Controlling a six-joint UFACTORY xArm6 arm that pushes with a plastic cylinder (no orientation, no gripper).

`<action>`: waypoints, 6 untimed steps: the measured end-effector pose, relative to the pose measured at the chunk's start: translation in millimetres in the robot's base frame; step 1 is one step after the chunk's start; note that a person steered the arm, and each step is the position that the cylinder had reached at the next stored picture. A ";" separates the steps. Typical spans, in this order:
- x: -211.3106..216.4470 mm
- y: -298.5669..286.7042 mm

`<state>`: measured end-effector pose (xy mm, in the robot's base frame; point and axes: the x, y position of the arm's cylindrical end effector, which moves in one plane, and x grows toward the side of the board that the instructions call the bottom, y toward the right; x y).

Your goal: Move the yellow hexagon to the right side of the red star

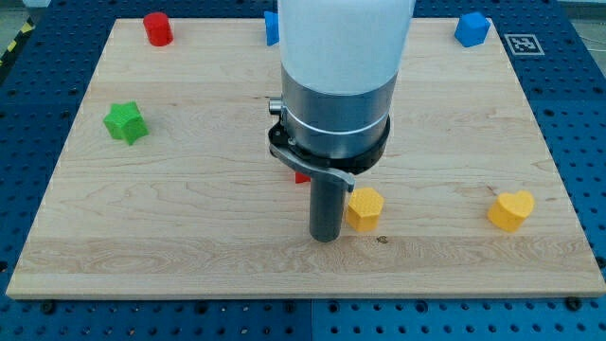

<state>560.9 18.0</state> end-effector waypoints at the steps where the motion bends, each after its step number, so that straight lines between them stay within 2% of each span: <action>1: -2.4 12.2; 4: -2.4 25.2; 6: -2.4 66.4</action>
